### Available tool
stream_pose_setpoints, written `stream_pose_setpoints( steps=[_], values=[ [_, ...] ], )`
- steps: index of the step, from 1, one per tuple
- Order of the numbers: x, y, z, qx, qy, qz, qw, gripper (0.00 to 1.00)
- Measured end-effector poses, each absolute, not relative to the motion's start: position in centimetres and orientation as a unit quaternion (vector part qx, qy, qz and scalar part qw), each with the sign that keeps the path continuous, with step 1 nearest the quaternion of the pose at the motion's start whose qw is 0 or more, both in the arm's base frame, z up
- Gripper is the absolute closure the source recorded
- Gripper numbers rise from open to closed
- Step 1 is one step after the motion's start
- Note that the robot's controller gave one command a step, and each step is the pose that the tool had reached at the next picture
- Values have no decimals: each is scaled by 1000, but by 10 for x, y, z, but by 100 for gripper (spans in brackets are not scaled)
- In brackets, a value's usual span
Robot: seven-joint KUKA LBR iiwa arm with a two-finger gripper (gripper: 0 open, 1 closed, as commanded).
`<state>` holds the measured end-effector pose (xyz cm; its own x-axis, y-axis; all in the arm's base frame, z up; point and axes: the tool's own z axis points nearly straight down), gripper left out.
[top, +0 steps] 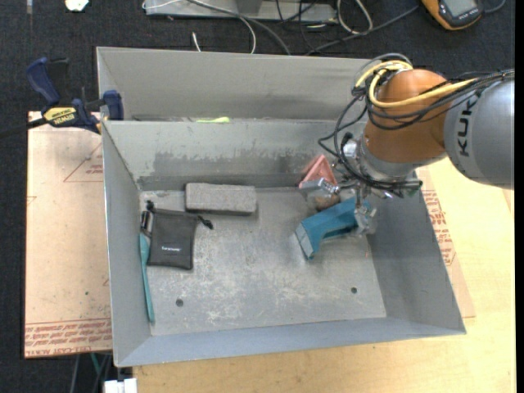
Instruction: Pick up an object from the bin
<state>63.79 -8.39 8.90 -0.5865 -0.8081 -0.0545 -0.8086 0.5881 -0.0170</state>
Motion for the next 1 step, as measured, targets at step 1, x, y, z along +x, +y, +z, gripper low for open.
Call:
stream_pose_setpoints(
  steps=[1],
  values=[
    [634,-74,97,-487,873,6,31,100]
  ],
)
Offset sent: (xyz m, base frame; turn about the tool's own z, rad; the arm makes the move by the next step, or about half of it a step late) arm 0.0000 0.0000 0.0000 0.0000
